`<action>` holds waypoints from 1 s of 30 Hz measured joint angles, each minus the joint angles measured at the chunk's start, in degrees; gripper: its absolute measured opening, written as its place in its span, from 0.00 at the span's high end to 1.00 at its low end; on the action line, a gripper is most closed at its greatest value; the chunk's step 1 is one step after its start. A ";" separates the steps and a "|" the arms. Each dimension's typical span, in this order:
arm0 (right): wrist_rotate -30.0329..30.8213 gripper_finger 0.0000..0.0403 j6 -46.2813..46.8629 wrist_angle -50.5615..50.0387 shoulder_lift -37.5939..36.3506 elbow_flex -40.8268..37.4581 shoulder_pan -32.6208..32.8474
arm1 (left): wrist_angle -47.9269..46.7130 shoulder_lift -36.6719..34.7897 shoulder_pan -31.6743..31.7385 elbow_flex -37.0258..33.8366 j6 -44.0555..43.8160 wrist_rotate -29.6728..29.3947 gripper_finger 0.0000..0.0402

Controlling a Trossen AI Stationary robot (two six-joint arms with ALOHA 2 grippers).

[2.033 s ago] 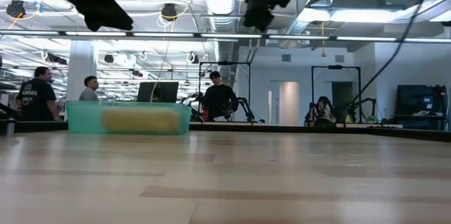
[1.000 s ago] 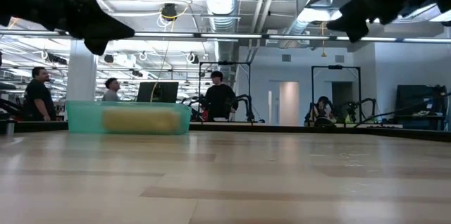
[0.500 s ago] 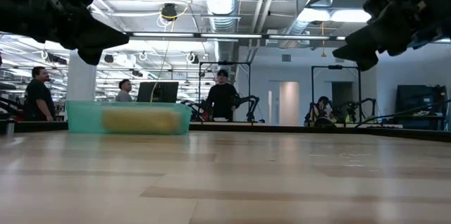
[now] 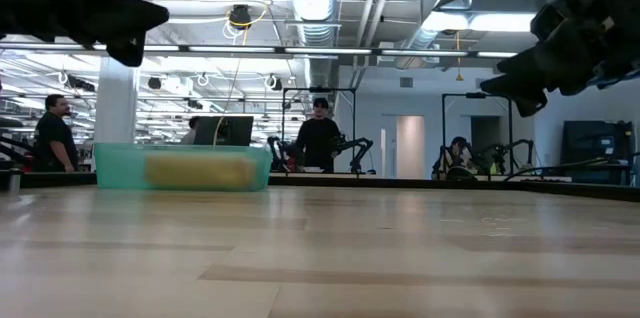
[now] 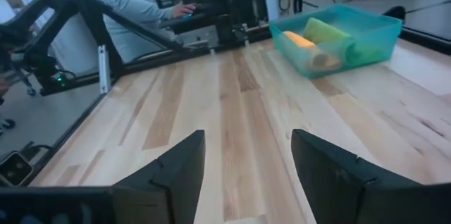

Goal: Roll microfiber towels into tight, uniform cylinder then place into a basket
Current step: Return to Home Position

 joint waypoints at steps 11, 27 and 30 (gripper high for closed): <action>1.23 0.42 -0.71 -0.29 -1.16 0.00 -2.70 | 1.21 -2.20 -1.59 0.02 3.38 -2.34 1.00; 1.02 0.42 -6.07 -9.85 -10.98 0.63 -16.71 | -16.03 -23.03 -1.57 0.04 5.90 -6.16 1.00; 0.99 0.42 -6.21 -9.84 -12.31 0.64 -17.99 | -18.79 -25.65 -1.52 0.14 6.02 -6.54 1.00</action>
